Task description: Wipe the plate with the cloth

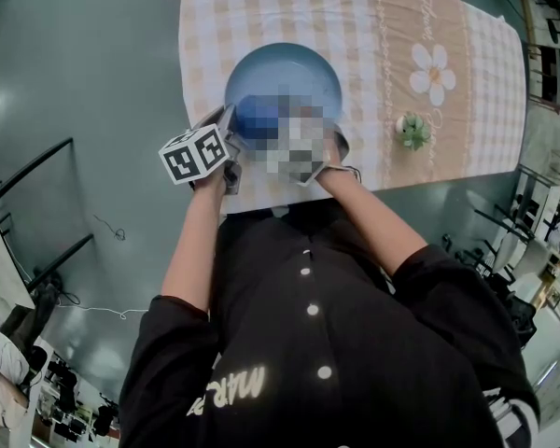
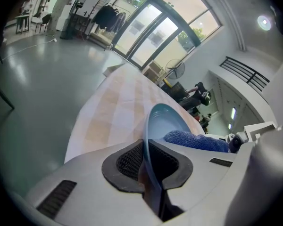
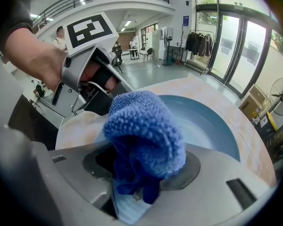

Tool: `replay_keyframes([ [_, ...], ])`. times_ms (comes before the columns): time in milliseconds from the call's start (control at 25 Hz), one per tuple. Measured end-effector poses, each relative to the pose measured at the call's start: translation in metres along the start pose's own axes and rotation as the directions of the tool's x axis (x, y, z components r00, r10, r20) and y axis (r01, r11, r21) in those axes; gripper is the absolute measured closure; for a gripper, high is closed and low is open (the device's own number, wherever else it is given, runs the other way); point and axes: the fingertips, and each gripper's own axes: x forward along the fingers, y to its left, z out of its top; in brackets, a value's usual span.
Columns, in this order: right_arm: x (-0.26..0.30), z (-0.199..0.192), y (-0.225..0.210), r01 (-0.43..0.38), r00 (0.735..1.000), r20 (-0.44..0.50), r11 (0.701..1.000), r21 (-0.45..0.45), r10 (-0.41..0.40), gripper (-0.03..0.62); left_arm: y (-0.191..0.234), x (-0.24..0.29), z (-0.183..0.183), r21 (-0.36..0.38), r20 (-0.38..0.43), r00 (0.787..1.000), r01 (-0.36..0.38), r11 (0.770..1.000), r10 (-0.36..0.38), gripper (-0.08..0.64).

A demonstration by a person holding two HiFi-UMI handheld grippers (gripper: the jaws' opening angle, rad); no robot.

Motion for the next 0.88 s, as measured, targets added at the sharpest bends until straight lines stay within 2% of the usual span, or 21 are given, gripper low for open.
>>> replay_keyframes([
  [560, -0.002, -0.011, 0.004, -0.005, 0.998, -0.055, 0.991, -0.130, -0.002, 0.373, 0.000, 0.000, 0.000, 0.036, -0.021, 1.000, -0.018, 0.999, 0.018, 0.514],
  [880, -0.011, -0.029, 0.000, -0.014, 0.997, -0.080, 0.991, -0.135, 0.003, 0.373, -0.001, 0.002, -0.001, 0.056, -0.029, 0.999, -0.023, 0.998, 0.025, 0.514],
])
